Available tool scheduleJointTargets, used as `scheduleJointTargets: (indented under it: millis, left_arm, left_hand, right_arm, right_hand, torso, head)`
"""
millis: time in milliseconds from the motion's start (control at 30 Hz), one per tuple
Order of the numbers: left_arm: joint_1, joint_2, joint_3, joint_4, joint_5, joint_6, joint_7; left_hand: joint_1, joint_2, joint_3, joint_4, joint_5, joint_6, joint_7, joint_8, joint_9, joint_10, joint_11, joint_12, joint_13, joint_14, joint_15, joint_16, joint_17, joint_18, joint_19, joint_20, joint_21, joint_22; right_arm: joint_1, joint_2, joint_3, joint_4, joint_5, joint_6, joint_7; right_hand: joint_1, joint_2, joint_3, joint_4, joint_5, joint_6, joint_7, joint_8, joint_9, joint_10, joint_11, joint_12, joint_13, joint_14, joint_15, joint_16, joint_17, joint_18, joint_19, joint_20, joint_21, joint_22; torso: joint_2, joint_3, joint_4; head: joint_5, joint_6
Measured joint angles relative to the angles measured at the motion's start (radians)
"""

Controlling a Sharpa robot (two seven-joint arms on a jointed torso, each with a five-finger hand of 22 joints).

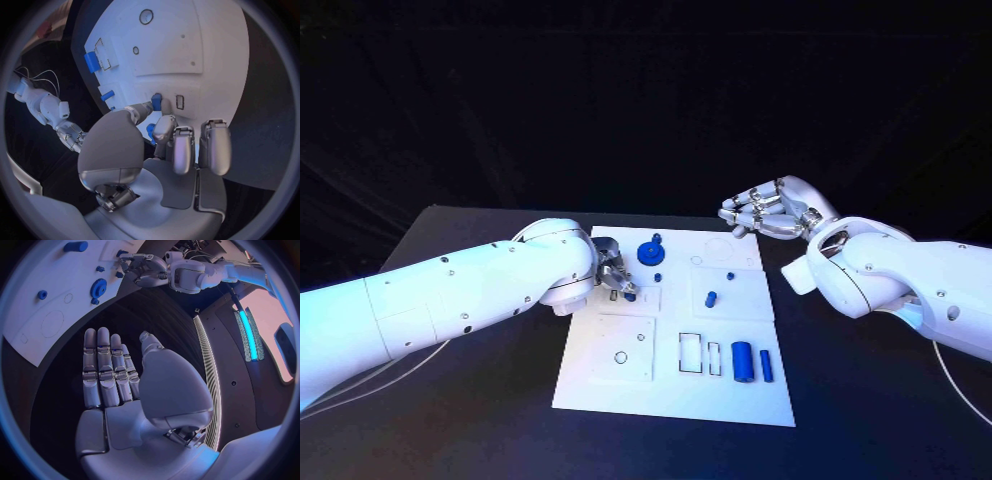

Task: Assemble the parts on the task board

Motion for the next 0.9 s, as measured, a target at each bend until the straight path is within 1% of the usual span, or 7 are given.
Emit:
scheduleJointTargets:
  millis: [67,267,467,667,767,833,900]
  left_arm:
    - [0.0,0.001,0.0,-0.001,0.0,0.001,-0.001]
    - [0.0,0.004,0.0,-0.005,0.001,0.001,-0.003]
    - [0.0,0.006,-0.001,-0.009,0.001,0.002,-0.007]
    - [0.0,0.009,-0.001,-0.016,0.0,0.005,-0.01]
    - [0.0,0.01,-0.001,-0.018,0.0,0.006,-0.011]
    - [0.0,0.011,-0.001,-0.02,0.0,0.007,-0.011]
    - [0.0,0.011,-0.001,-0.021,0.0,0.007,-0.012]
  left_hand:
    - [0.0,0.0,-0.01,0.004,0.0,0.009,-0.009,0.0,0.0,0.004,-0.004,0.0,0.003,0.0,0.0,0.0,0.0,0.0,0.002,-0.002,0.002,0.0]
    - [-0.005,0.005,-0.032,0.017,0.0,0.015,-0.008,0.0,0.001,0.004,-0.004,0.004,0.006,-0.004,-0.004,0.0,0.0,0.0,0.004,-0.004,0.004,0.0]
    - [-0.009,0.009,-0.117,0.047,0.0,0.041,-0.034,0.013,0.013,0.004,-0.004,0.009,0.013,-0.004,-0.004,0.0,0.0,0.0,0.007,-0.007,0.004,0.0]
    - [-0.009,0.01,-0.193,0.077,0.001,0.046,-0.032,0.011,0.012,0.004,-0.004,0.016,0.018,-0.004,-0.004,0.0,0.0,0.0,0.009,-0.006,0.008,0.0]
    - [-0.011,0.017,-0.231,0.088,0.001,0.046,-0.032,0.011,0.013,0.004,-0.004,0.016,0.02,-0.004,-0.004,0.0,0.0,0.0,0.011,-0.004,0.008,0.0]
    - [-0.008,0.025,-0.279,0.091,0.001,0.046,-0.032,0.011,0.016,0.004,-0.004,0.02,0.022,-0.001,-0.006,0.0,0.0,0.0,0.011,-0.004,0.008,0.0]
    - [-0.007,0.045,-0.323,0.094,0.001,0.046,-0.032,0.011,0.017,0.007,-0.007,0.02,0.024,0.0,-0.007,0.0,0.0,0.0,0.013,-0.006,0.008,0.0]
  right_arm:
    - [0.0,0.0,0.0,0.0,0.002,0.0,0.0]
    - [0.0,-0.001,0.0,0.001,0.005,0.0,0.0]
    - [0.0,0.0,0.0,0.001,0.007,0.0,0.0]
    - [0.0,0.0,0.0,0.001,0.008,0.0,0.0]
    - [0.0,0.0,0.0,0.001,0.008,0.001,0.0]
    - [0.0,0.0,0.0,0.001,0.008,0.002,0.0]
    - [0.0,0.0,0.0,0.002,0.006,0.002,0.0]
  right_hand:
    - [0.0,0.0,0.0,0.0,0.0,0.0,0.0,0.0,0.0,0.0,0.0,0.0,0.0,0.0,0.0,0.0,0.0,0.0,0.0,0.0,0.0,0.0]
    - [0.0,0.0,-0.003,-0.003,0.0,0.0,0.0,0.0,0.0,0.0,0.0,0.0,0.0,0.0,0.0,0.0,0.0,0.0,0.0,0.0,0.0,-0.001]
    - [0.0,0.0,-0.006,0.0,0.001,0.0,0.0,0.0,0.0,0.0,0.0,0.0,0.0,0.0,0.0,0.0,0.0,0.0,0.0,0.0,0.0,-0.001]
    - [-0.004,0.002,-0.007,0.001,0.004,0.0,0.0,0.0,0.0,0.0,0.0,0.0,0.0,-0.003,0.003,-0.004,0.0,0.0,0.0,0.0,0.0,-0.004]
    - [-0.008,0.0,-0.017,0.0,0.004,-0.001,0.001,0.0,0.0,-0.002,0.002,0.0,0.0,-0.005,0.005,-0.006,0.0,0.0,0.0,0.0,-0.006,-0.006]
    - [-0.008,0.0,-0.018,-0.001,0.004,-0.003,0.003,0.0,-0.001,-0.005,0.005,0.0,0.0,-0.011,0.004,-0.01,0.0,0.0,-0.004,0.004,-0.006,-0.009]
    - [-0.008,0.0,-0.024,-0.002,0.004,-0.003,0.003,0.0,-0.001,-0.006,0.005,0.0,0.0,-0.011,0.004,-0.01,-0.001,0.0,-0.004,0.004,-0.008,-0.01]
  torso:
    - [0.0,0.0,0.0002]
    - [0.0,0.0004,0.0009]
    - [0.0,0.0004,0.0012]
    - [0.0,0.0004,0.0011]
    - [0.0,0.0004,0.0011]
    - [0.0,0.0004,0.001]
    - [0.0,0.0004,0.0009]
  head:
    - [-0.001,-0.001]
    - [-0.003,-0.002]
    - [-0.005,-0.002]
    - [-0.005,-0.002]
    - [-0.005,-0.003]
    - [-0.005,-0.003]
    - [-0.006,-0.003]
